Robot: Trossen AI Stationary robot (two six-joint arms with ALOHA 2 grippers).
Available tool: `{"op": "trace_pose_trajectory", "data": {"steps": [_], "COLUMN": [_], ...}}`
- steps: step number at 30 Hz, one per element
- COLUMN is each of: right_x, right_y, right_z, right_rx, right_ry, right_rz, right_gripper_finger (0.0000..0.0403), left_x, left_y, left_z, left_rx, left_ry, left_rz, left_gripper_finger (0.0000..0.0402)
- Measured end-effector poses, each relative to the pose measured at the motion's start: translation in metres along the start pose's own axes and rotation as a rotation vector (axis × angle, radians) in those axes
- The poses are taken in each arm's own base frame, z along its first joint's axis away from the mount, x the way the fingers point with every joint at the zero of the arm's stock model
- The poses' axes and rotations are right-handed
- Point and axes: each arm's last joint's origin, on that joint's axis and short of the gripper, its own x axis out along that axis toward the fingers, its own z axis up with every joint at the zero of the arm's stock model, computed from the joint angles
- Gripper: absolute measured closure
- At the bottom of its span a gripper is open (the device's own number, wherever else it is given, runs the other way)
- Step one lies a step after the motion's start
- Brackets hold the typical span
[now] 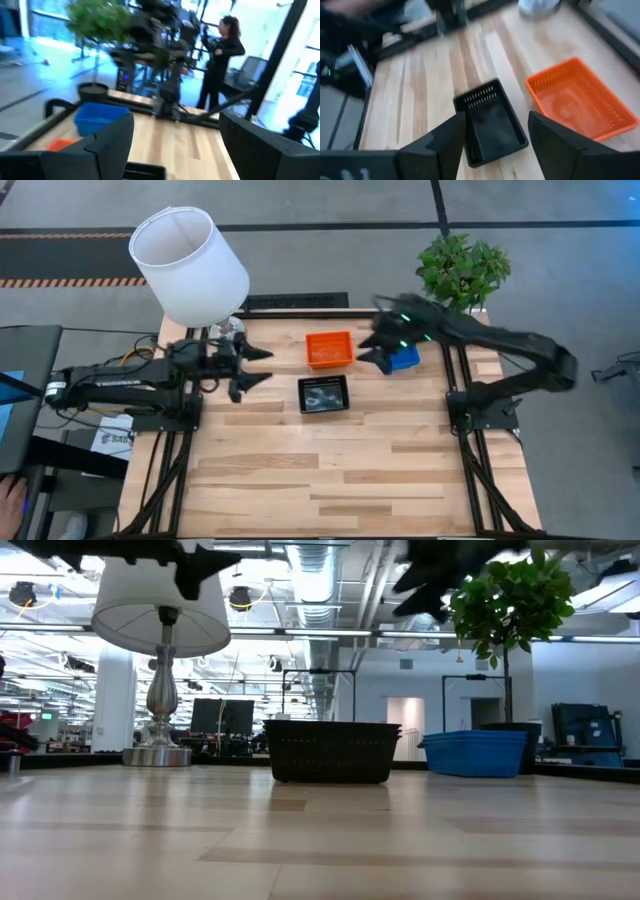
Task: Stack baskets by color
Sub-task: Return to Home Position
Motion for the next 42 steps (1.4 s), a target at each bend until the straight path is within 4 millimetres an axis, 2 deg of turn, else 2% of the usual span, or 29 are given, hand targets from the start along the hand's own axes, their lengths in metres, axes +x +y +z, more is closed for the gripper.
{"op": "trace_pose_trajectory", "data": {"steps": [4, 9, 12, 17, 24, 30, 36, 42], "right_x": [-0.029, -0.052, -0.061, -0.069, -0.056, -0.052, -0.046, -0.037], "right_y": [0.016, 0.007, -0.002, -0.012, -0.028, -0.032, -0.035, -0.032], "right_z": [-0.036, -0.083, -0.106, -0.134, -0.168, -0.181, -0.191, -0.199], "right_rx": [0.014, 0.064, 0.061, 0.008, 0.03, 0.071, 0.062, -0.021], "right_ry": [-0.206, -0.372, -0.45, -0.614, -0.709, -0.674, -0.567, -0.565], "right_rz": [-0.044, -0.066, -0.077, -0.047, 0.033, 0.098, 0.066, 0.003], "right_gripper_finger": [0.0184, 0.0227, 0.0275, 0.0386, 0.0396, 0.0397, 0.04, 0.0401], "left_x": [-0.03, -0.055, -0.06, -0.06, -0.057, -0.068, -0.083, -0.091], "left_y": [0.003, 0.005, 0.006, 0.008, 0.018, 0.018, 0.017, 0.015], "left_z": [0.012, 0.008, 0.004, -0.004, -0.044, -0.047, -0.054, -0.057], "left_rx": [0.032, 0.014, -0.014, -0.09, -0.212, -0.21, -0.191, -0.197], "left_ry": [-0.045, 0.018, 0.055, 0.061, 0.019, -0.025, 0.034, 0.05], "left_rz": [0.094, 0.187, 0.213, 0.238, 0.248, 0.267, 0.312, 0.304], "left_gripper_finger": [0.0123, 0.0123, 0.0123, 0.0123, 0.0123, 0.0123, 0.0123, 0.0123]}}
